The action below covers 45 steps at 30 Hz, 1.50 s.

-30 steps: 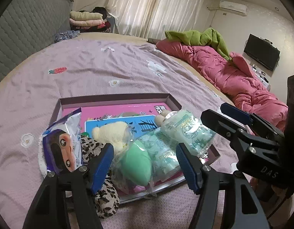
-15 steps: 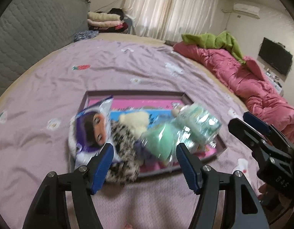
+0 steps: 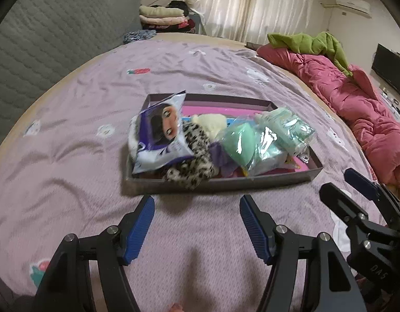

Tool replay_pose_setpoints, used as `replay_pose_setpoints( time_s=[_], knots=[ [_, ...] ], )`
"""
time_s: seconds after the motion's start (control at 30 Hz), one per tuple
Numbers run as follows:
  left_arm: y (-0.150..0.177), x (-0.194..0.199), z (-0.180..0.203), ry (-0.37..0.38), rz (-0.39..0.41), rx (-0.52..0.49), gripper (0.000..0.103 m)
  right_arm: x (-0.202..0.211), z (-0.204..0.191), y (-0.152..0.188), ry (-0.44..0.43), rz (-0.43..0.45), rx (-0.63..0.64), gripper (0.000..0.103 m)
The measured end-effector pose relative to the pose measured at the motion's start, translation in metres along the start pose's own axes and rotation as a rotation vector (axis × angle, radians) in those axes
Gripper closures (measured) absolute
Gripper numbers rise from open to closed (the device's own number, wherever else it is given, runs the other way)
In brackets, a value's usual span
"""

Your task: Organize soft objects

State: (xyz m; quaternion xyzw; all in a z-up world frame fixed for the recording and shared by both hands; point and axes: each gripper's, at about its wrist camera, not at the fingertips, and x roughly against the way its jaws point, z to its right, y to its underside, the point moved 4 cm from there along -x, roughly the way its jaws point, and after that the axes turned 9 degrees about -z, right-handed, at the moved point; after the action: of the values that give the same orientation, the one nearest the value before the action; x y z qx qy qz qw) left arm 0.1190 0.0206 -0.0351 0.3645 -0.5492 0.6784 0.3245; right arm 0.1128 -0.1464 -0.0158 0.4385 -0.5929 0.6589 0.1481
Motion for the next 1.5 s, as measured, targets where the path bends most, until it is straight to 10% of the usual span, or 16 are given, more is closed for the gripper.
replay_pose_setpoints(
  time_s=[0.8,1.5],
  knots=[
    [0.044,0.06,0.004,-0.023,0.063,0.015,0.035,0.063,-0.019,0.034,0.056,0.057,0.014,0.027],
    [0.052,0.026,0.002,-0.019,-0.007,0.033,0.035,0.032,-0.021,0.052,0.043,-0.035,-0.019,0.027]
  ],
)
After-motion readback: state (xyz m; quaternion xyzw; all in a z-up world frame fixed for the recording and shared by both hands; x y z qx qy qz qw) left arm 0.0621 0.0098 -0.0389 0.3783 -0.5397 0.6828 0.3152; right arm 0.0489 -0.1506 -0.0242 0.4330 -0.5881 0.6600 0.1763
